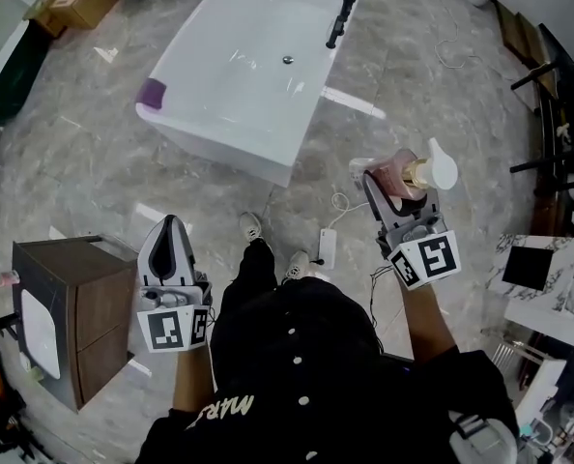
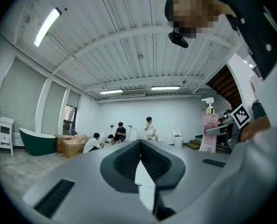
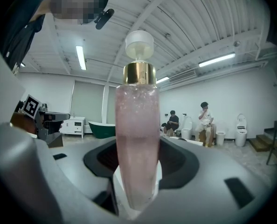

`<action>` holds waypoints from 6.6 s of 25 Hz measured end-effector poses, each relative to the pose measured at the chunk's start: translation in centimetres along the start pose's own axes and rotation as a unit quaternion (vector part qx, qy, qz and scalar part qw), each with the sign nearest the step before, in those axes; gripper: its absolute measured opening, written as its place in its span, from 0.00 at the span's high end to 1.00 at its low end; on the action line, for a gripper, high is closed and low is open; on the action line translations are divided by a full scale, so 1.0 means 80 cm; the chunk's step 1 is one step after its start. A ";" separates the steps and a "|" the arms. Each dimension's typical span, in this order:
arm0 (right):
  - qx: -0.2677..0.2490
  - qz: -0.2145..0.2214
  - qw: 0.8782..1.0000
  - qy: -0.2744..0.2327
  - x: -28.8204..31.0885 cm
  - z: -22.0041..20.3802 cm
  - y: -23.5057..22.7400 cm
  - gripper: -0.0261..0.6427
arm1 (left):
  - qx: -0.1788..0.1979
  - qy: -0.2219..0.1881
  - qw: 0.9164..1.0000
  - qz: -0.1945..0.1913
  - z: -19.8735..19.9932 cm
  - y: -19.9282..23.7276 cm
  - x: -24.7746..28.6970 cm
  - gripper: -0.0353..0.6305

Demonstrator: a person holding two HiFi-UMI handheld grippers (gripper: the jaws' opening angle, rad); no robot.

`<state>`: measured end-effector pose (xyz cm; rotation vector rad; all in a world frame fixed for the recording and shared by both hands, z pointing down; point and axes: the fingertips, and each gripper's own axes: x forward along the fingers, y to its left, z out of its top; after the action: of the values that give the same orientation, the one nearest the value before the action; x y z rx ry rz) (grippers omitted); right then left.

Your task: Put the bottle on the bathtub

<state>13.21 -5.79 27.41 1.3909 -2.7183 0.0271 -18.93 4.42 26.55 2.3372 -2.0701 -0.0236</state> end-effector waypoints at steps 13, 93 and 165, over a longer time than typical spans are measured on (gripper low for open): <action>0.008 -0.029 1.000 0.007 0.128 0.000 -0.017 0.62 | 0.009 -0.007 0.998 -0.059 0.010 0.069 0.149 0.93; 0.058 0.203 0.973 0.089 0.222 -0.277 -0.005 0.60 | -0.007 0.065 0.996 -0.058 -0.094 0.039 0.251 0.93; 0.000 -0.135 0.990 -0.050 0.158 0.044 -0.157 0.96 | 0.016 -0.024 0.999 -0.032 0.025 0.110 0.270 0.93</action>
<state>15.74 -23.57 24.67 1.7940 -2.5785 -0.0621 -25.12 -18.10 24.77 2.4449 -2.0289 -0.0483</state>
